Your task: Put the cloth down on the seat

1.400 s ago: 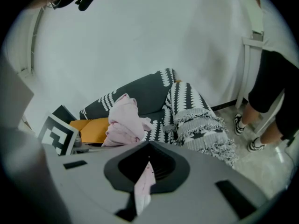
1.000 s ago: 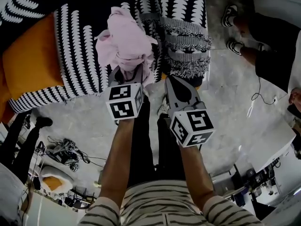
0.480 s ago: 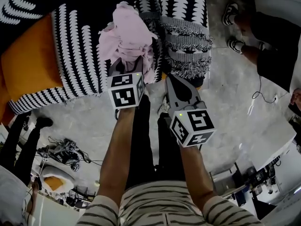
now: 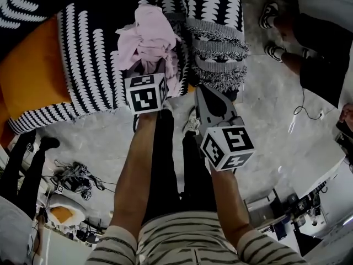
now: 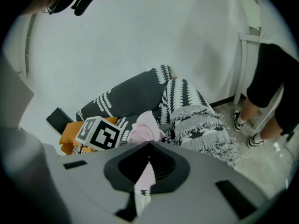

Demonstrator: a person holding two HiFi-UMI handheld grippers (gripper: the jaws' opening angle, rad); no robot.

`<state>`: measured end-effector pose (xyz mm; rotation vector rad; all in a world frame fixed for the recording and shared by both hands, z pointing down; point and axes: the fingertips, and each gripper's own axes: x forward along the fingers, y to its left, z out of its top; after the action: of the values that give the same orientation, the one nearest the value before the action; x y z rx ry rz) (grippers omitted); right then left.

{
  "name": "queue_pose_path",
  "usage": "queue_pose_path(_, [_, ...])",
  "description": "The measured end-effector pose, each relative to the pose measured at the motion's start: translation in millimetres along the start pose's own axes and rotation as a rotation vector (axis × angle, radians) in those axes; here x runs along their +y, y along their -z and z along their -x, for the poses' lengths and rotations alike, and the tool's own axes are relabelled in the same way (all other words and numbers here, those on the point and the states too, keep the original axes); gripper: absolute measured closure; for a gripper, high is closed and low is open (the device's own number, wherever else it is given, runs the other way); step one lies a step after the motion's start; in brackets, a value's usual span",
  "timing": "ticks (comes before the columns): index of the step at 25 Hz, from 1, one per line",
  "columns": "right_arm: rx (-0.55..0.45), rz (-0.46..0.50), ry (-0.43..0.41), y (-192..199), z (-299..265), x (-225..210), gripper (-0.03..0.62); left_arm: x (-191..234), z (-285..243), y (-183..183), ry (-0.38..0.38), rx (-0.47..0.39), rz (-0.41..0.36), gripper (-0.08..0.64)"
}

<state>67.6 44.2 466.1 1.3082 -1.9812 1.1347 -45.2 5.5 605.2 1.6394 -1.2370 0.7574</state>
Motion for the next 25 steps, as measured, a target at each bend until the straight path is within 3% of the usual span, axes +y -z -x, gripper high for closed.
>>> queue_pose_path(10, [0.003, -0.007, 0.008, -3, 9, 2, 0.579, 3, -4, -4, -0.009, 0.016, 0.018, 0.348])
queue_pose_path(16, [0.0, -0.011, 0.01, -4, 9, 1, 0.579, -4, 2, -13, -0.003, -0.019, -0.038, 0.305])
queue_pose_path(25, [-0.015, 0.0, 0.002, -11, 13, 7, 0.578, -13, 33, -26, -0.034, -0.098, -0.083, 0.301])
